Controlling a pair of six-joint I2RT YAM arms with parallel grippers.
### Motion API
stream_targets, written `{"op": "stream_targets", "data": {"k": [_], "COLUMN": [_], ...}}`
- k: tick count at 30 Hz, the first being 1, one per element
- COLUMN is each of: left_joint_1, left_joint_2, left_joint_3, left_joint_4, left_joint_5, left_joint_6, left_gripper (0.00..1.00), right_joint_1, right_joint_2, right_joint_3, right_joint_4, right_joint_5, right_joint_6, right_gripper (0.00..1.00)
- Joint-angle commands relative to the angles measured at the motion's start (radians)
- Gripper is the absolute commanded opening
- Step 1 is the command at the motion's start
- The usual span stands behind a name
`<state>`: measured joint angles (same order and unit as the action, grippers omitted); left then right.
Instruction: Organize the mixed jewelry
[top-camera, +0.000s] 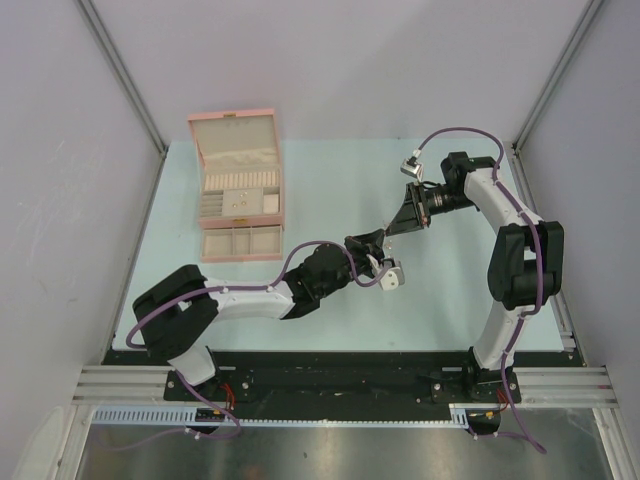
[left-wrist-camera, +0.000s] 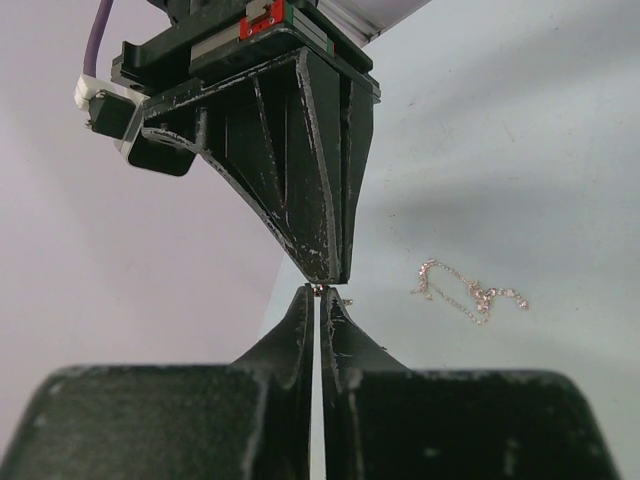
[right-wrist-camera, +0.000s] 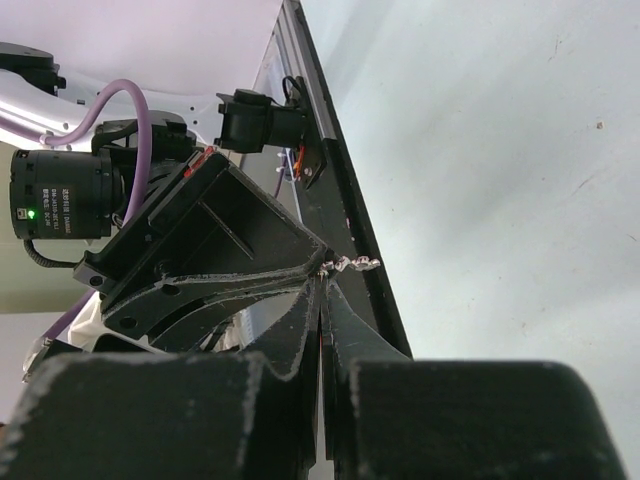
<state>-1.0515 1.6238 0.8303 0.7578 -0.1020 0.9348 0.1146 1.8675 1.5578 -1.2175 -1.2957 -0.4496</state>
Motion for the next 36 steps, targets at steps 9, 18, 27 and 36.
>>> {"op": "stream_targets", "data": {"k": [9, 18, 27, 36], "left_joint_1": [0.004, 0.005, 0.059, 0.191], "left_joint_2": [0.002, -0.012, -0.074, -0.124], "left_joint_3": [0.018, 0.003, 0.045, 0.236], "left_joint_4": [0.006, -0.011, -0.235, -0.714], "left_joint_5": [0.002, 0.004, 0.054, 0.217], "left_joint_6": [0.002, -0.007, -0.120, -0.208], "left_gripper": [0.00, 0.00, 0.00, 0.00], "right_joint_1": [-0.016, -0.046, -0.093, -0.133], "right_joint_2": [-0.054, -0.074, -0.088, -0.103], "right_joint_3": [-0.008, -0.018, -0.019, -0.024], "right_joint_4": [-0.005, 0.009, 0.024, 0.050], "right_joint_5": [-0.030, -0.037, -0.039, -0.016], "right_joint_6": [-0.009, 0.006, 0.020, 0.052], "right_gripper": [0.16, 0.24, 0.25, 0.25]}}
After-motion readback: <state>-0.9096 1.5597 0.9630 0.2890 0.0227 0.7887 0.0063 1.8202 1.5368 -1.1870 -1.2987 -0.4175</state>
